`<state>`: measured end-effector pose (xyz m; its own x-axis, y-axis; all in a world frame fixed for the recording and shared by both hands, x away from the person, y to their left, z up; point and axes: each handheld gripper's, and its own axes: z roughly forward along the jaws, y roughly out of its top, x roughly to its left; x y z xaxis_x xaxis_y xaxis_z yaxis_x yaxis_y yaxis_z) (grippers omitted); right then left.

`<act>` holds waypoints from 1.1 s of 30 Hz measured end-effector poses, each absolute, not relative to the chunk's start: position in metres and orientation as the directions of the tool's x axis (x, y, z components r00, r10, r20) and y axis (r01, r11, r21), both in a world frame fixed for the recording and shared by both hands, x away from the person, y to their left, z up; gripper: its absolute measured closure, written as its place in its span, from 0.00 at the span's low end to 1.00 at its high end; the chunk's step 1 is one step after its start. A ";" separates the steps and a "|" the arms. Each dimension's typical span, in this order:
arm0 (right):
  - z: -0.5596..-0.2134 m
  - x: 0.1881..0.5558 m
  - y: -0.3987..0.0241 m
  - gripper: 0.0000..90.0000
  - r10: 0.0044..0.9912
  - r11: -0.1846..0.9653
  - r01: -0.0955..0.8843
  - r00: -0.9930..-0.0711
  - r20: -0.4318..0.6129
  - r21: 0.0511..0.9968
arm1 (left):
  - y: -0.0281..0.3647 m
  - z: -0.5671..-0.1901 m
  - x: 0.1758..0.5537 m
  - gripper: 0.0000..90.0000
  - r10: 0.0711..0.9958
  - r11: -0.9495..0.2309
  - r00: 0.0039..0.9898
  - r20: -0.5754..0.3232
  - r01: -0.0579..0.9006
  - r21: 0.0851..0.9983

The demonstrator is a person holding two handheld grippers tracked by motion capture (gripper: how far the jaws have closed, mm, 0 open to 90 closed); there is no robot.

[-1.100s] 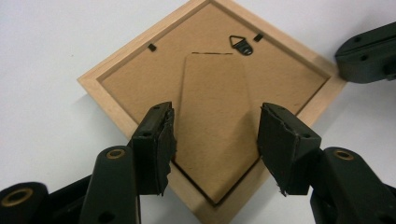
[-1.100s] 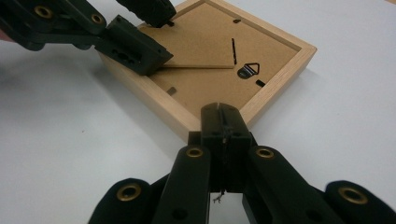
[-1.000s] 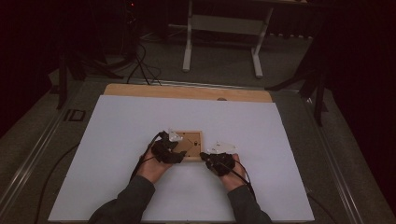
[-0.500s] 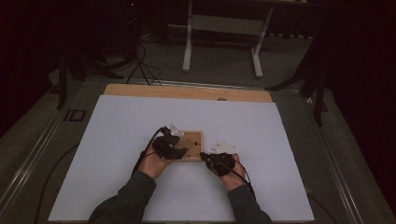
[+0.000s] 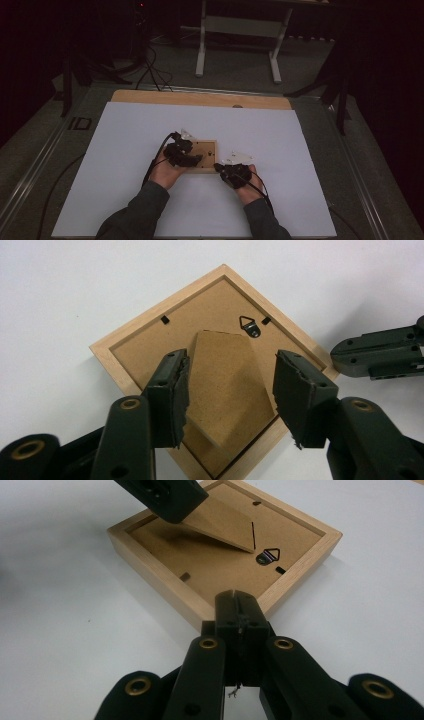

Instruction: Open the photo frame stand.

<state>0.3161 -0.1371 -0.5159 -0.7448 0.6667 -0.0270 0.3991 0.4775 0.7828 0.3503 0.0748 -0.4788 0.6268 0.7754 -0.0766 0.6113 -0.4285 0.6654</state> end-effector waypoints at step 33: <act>-0.516 0.316 -0.137 0.99 0.668 0.476 0.398 -0.744 -0.028 0.784 | 0.094 -0.487 0.363 0.57 0.769 -0.251 0.520 -0.371 0.780 0.573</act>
